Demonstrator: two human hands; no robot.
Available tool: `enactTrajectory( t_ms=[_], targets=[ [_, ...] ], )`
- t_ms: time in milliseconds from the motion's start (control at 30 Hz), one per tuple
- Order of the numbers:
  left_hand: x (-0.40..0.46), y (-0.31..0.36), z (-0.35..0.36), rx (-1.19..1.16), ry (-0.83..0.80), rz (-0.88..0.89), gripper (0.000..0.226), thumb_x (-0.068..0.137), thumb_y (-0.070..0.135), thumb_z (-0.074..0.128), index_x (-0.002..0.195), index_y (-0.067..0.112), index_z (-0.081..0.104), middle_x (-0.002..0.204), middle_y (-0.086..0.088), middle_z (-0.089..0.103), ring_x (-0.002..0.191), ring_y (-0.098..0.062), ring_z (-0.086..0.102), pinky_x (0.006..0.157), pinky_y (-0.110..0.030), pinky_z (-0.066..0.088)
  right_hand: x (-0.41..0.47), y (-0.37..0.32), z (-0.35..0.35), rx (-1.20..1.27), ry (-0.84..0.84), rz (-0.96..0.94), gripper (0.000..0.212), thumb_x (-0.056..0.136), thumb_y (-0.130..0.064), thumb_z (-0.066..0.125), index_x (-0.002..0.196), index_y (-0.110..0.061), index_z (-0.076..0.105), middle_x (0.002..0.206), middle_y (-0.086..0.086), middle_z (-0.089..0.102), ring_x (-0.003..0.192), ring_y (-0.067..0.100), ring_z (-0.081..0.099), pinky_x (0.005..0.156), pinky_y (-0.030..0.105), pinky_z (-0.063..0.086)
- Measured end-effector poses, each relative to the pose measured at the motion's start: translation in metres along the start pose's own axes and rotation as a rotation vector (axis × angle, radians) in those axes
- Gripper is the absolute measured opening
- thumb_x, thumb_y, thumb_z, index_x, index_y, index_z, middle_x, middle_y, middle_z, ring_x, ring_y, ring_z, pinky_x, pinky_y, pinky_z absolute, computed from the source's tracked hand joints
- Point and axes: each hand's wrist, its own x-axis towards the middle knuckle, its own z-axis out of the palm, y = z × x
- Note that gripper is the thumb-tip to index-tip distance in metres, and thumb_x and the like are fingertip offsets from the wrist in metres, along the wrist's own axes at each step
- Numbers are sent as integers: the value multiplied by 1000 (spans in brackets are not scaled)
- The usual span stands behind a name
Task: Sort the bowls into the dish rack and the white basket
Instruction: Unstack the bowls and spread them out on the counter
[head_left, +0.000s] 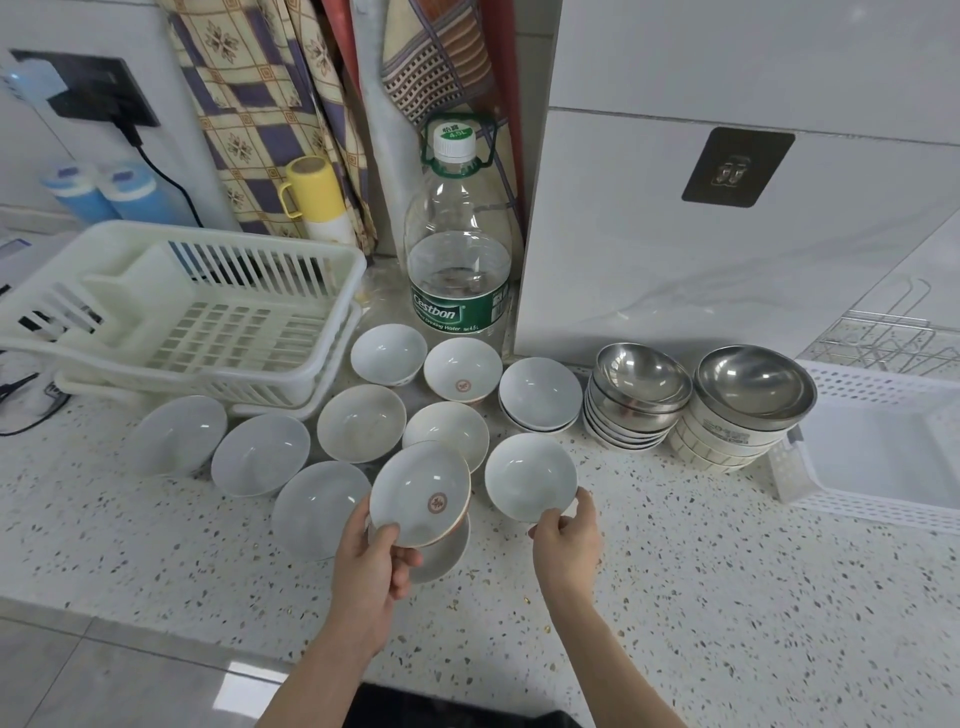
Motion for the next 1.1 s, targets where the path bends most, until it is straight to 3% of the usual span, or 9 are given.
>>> enactTrajectory(
  t_ms=[167,333,467,600,667,767,900,1000,1100],
  targets=[
    [-3,-5,1,30,-5,10,49,98,0,46,135,31,52,53,-9,62,35,-8,45,32,-20,31,-4,1,1,50,12,28,48,97,-16,47,144,-19,37,63,3,69,63,3,62,51,18,40],
    [-4,-7,1,50,-15,19,50,97,0,47,137,29,52,54,-8,63,36,-9,47,33,-20,31,-8,1,5,138,-3,70,45,97,-22,50,140,-23,38,59,-6,69,67,-5,65,58,22,43],
    [-5,-7,1,81,-27,31,49,98,2,48,137,31,51,54,-10,63,35,-8,46,33,-20,32,-8,1,4,174,-32,97,45,97,-26,51,140,-26,37,59,-8,70,74,6,66,68,30,47],
    [-9,-8,1,146,-72,85,49,98,3,48,134,36,53,52,-9,61,36,-8,46,32,-20,32,-7,1,-6,235,-119,141,46,98,-36,50,140,-28,35,69,-2,74,48,9,55,57,27,48],
    [-12,-8,2,189,-118,132,53,97,1,47,129,43,56,55,-8,63,39,-9,49,32,-20,31,-7,2,-14,228,-144,163,42,99,-42,45,138,-27,39,72,0,74,46,9,52,57,28,47],
    [-16,-12,4,260,-193,176,55,97,1,47,123,49,58,65,-7,68,45,-15,54,31,-20,29,-14,7,-28,162,-98,155,36,100,-44,40,126,-23,54,67,2,72,59,12,53,69,36,50],
    [-23,-23,9,403,-331,198,52,100,13,47,124,58,51,54,-8,63,43,-20,53,33,-23,33,-36,12,-48,176,-183,8,39,96,-50,40,94,-27,71,58,5,65,46,9,44,51,27,40],
    [-27,-33,13,490,-412,198,51,99,20,46,120,67,48,49,-5,60,44,-24,51,36,-24,36,-50,18,-58,61,-256,-107,31,82,-56,47,80,-32,67,57,-4,52,51,7,41,50,27,34],
    [-27,-42,15,534,-434,192,45,100,25,46,128,60,46,52,-5,62,44,-21,51,37,-24,38,-53,26,-64,-67,-240,-146,15,76,-37,50,81,-35,63,52,-8,50,49,4,40,49,22,33]
  ],
)
